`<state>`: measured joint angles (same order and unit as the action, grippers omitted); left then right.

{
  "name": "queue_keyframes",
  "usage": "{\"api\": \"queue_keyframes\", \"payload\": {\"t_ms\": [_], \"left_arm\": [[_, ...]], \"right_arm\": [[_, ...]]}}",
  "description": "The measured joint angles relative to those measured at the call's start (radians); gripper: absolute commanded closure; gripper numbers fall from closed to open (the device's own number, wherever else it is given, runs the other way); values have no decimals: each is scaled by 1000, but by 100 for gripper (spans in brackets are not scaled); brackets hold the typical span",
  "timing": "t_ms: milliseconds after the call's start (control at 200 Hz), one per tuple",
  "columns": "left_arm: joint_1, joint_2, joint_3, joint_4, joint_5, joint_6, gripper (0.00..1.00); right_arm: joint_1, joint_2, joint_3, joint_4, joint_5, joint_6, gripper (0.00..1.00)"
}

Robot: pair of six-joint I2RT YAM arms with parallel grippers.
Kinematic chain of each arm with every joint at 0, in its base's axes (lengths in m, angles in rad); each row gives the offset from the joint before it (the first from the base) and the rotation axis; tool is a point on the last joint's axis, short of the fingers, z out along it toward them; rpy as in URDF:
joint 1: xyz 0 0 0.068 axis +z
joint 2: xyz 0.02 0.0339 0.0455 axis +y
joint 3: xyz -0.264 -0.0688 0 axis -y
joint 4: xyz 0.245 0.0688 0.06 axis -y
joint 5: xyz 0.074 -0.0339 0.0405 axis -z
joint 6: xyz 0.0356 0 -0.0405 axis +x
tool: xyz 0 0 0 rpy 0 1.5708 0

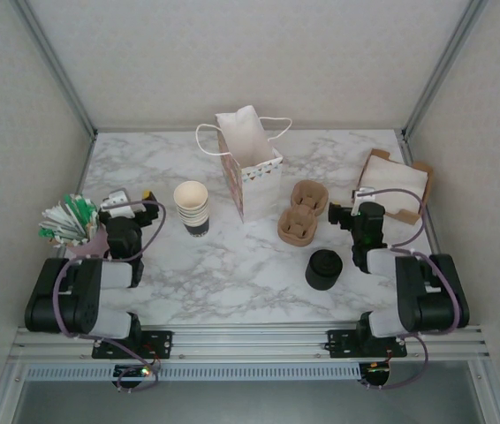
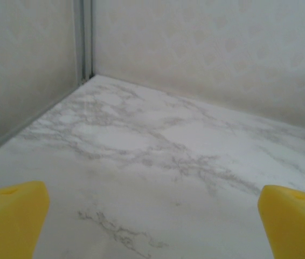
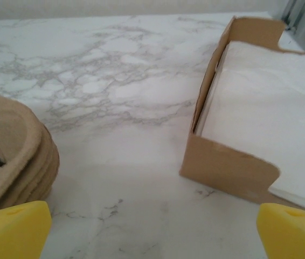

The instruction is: Pack the takeout coffee

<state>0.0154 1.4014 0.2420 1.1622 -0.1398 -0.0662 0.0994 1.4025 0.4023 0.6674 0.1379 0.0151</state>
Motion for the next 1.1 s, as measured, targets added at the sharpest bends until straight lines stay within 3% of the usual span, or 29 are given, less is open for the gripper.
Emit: {"api": "queue_keyframes", "payload": {"t_ms": [180, 426, 746, 911, 1102], "left_arm": [[-14, -146, 19, -122, -67, -19, 1], [-64, -314, 92, -330, -67, -80, 1], [-112, -742, 83, -568, -32, -267, 1], [-129, -959, 23, -650, -33, -366, 1], [-133, -1033, -5, -780, -35, -428, 1]], "right_arm": [[26, -172, 19, -108, 29, 3, 1], [36, -456, 69, -381, 34, 98, 1], [37, -763, 193, -779, -126, 312, 1], [37, -818, 319, -1010, -201, 387, 1], [37, -779, 397, -1148, -285, 466, 1]]}}
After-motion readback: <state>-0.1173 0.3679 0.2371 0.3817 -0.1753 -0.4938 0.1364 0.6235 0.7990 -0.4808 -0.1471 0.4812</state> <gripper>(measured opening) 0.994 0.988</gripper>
